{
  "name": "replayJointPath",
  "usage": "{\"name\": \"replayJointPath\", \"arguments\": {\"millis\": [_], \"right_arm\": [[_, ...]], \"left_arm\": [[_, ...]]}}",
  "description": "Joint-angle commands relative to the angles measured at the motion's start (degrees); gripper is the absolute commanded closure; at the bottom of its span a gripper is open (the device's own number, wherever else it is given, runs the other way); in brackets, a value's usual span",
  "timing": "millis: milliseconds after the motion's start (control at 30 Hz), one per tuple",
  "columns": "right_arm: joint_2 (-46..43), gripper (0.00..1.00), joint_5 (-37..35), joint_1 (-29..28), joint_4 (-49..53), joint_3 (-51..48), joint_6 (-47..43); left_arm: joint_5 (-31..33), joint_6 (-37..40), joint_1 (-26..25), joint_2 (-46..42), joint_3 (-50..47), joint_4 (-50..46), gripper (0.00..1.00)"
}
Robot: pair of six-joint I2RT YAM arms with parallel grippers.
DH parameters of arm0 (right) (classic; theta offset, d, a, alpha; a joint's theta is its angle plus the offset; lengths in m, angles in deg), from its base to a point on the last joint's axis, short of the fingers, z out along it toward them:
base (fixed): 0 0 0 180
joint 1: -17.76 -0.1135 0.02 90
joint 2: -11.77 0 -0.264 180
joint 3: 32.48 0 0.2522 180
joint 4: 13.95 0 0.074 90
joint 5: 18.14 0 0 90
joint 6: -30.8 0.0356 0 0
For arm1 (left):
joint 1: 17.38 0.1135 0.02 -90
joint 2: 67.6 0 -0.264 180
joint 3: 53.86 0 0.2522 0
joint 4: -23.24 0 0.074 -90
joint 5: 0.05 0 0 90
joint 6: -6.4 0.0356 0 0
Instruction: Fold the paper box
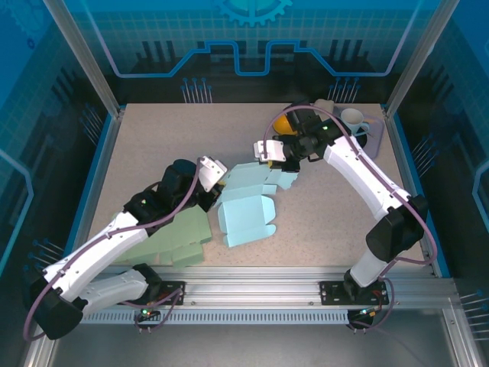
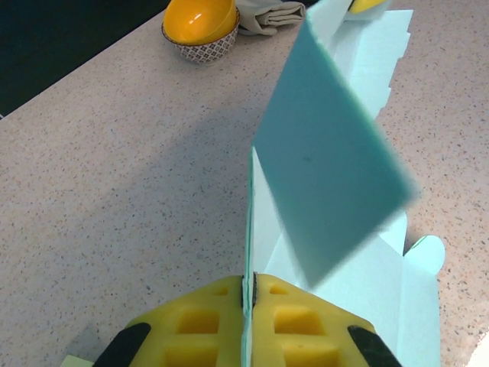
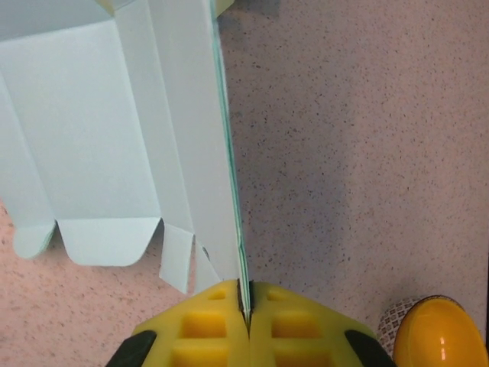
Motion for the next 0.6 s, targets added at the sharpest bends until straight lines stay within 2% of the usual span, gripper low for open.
{"name": "replayJointPath", "arguments": {"millis": [0, 133, 300, 367, 567], "right_arm": [[-1.4, 1.00, -3.7, 0.8, -0.3, -0.1, 3.5], [-2.4, 1.00, -7.5, 1.6, -0.7, -1.0, 4.5], [-5.1, 1.00, -8.1, 2.0, -1.2, -2.8, 3.2], [-6.4, 1.00, -8.0, 1.8, -2.1, -3.8, 2.7], [-8.8, 1.00, -8.7, 1.5, -3.3, -6.2, 2.2]], "left_arm": [[0.3, -0.5, -0.6, -2.0, -0.4, 0.9, 0.79], [1.5, -1.5, -0.7, -7.6, -1.9, 4.2, 0.73], [4.8, 0.6, -0.5, -13.7, -1.9, 7.9, 0.55], [4.9, 1.5, 0.2, -12.0, -0.6, 8.0, 0.54], [3.3, -1.7, 1.1, 0.0, 10.8, 0.1, 0.54]]}}
